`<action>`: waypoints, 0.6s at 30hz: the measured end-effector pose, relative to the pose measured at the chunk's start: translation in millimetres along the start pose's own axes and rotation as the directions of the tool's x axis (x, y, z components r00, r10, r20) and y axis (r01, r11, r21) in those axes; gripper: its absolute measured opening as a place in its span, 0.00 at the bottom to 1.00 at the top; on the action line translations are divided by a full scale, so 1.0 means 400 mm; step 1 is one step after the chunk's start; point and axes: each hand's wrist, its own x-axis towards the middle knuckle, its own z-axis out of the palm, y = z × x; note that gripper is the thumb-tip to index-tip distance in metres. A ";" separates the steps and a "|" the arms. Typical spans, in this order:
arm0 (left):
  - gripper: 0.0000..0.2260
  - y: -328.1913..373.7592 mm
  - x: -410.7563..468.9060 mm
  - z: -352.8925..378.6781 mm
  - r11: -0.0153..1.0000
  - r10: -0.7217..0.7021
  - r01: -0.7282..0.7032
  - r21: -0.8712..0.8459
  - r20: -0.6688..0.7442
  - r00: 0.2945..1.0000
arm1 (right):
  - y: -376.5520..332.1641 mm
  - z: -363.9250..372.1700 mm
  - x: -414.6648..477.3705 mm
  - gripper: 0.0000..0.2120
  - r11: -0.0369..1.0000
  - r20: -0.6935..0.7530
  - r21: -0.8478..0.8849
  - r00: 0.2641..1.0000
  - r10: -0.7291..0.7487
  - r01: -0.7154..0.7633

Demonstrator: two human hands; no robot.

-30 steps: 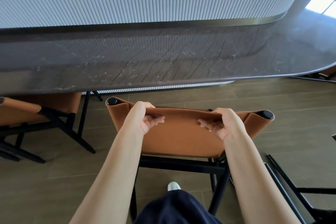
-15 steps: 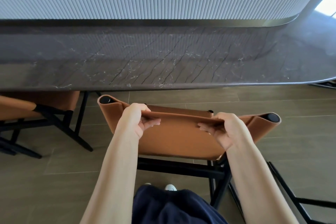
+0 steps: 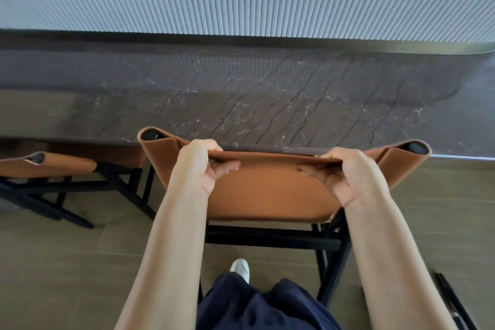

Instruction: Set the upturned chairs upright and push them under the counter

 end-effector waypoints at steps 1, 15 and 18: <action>0.05 0.020 0.017 -0.012 0.999 0.022 -0.022 -0.024 0.003 1.000 | 0.004 0.030 0.014 0.08 1.000 0.015 0.002 1.000 0.000 0.000; 0.10 0.132 0.233 -0.170 0.982 -0.015 -0.031 -0.185 -0.241 0.971 | 0.186 0.258 0.164 0.09 0.993 0.096 -0.106 0.993 0.065 -0.055; 0.11 0.151 0.251 -0.192 0.986 -0.030 -0.015 -0.167 -0.267 0.963 | 0.210 0.289 0.174 0.07 0.992 0.100 -0.118 0.993 0.055 -0.044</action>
